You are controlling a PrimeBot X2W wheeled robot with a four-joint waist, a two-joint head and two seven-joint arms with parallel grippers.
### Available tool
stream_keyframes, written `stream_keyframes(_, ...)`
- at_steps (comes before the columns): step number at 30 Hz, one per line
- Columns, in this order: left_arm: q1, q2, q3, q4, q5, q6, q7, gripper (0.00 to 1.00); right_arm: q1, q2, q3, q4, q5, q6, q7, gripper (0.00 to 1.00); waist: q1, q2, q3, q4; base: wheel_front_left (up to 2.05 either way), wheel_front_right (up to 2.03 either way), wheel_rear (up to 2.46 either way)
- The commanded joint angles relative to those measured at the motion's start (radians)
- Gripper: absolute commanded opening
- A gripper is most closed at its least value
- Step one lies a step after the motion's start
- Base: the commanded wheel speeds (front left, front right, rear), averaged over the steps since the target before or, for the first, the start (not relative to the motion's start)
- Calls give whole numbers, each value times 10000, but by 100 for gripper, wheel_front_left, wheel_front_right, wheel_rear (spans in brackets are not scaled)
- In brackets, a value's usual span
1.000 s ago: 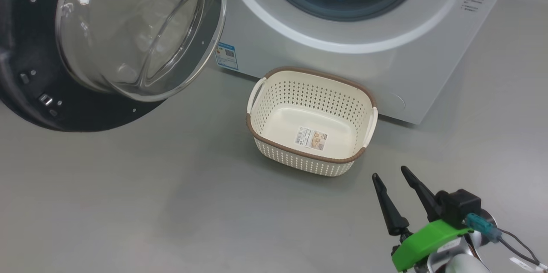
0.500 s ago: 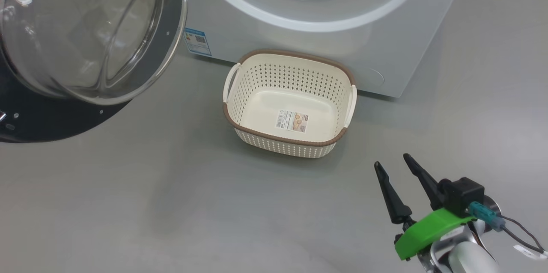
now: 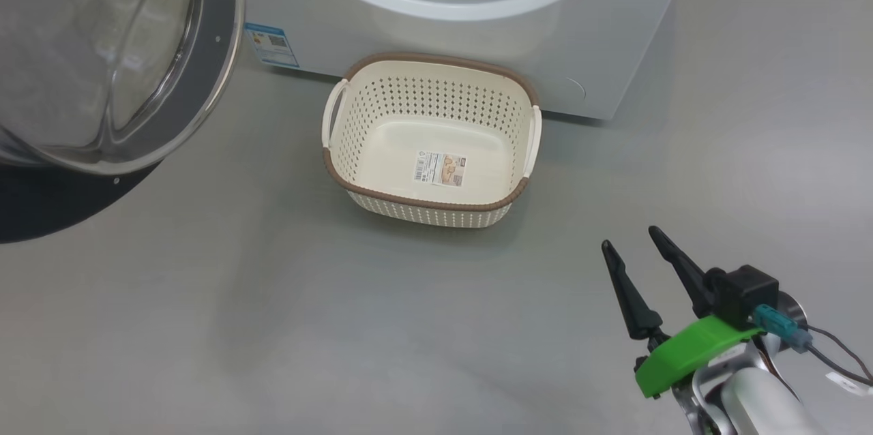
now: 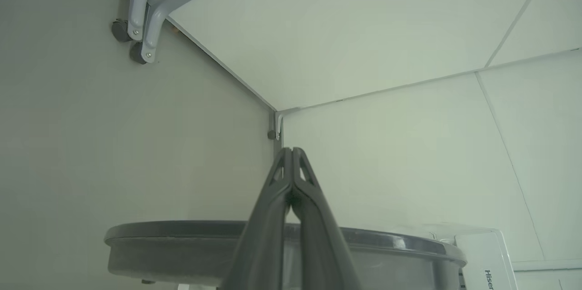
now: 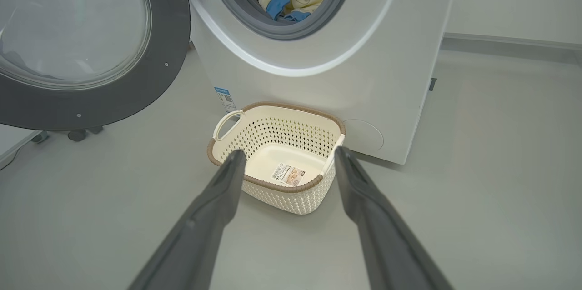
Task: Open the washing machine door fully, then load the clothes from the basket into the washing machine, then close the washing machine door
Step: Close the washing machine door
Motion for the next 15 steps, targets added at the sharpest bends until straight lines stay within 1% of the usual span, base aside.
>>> stream_keyframes(1, -334, 769, 259, -182, -60, 813, 44, 0, -307, -166, 196, -309, -70, 16, -96, 100, -1, 0, 47, -76, 0, 0, 0)
stream_keyframes(9, -848, 1116, 329, 938, -265, 326, 56, 0, -348, -308, 139, -310, -96, 16, -96, 100, -1, 0, 145, -337, 0, 0, 0)
stream_keyframes(15, -1077, 1153, 228, 1543, -344, -17, 119, 0, -315, -449, 102, -345, -106, 16, -96, 100, -1, 0, 220, -420, 0, 0, 0)
